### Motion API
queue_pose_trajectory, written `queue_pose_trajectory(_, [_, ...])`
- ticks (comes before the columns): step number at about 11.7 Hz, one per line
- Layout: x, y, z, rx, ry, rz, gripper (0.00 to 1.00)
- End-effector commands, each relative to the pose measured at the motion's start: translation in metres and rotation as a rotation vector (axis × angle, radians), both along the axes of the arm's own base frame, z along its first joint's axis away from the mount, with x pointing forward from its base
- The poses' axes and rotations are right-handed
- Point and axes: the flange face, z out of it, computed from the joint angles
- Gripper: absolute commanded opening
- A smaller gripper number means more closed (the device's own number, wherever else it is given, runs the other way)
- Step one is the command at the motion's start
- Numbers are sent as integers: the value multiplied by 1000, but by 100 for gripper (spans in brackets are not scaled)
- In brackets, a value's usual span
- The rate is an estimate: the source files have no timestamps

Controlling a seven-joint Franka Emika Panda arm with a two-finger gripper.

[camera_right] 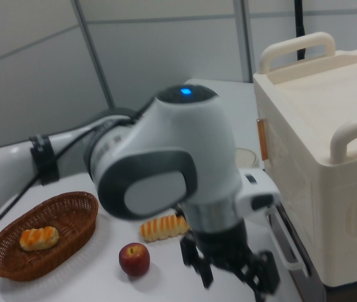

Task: Put the yellow cube on the table
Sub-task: 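Move the gripper toward the yellow cube on the pink plate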

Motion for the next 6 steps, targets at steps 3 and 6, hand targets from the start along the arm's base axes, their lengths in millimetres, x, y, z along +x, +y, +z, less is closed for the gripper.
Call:
queue_pose_trajectory(3, [-24,-70,-41,-1,23,136,100])
queue_pose_trajectory(6, [-27,-100,-66,-19,14,196,100])
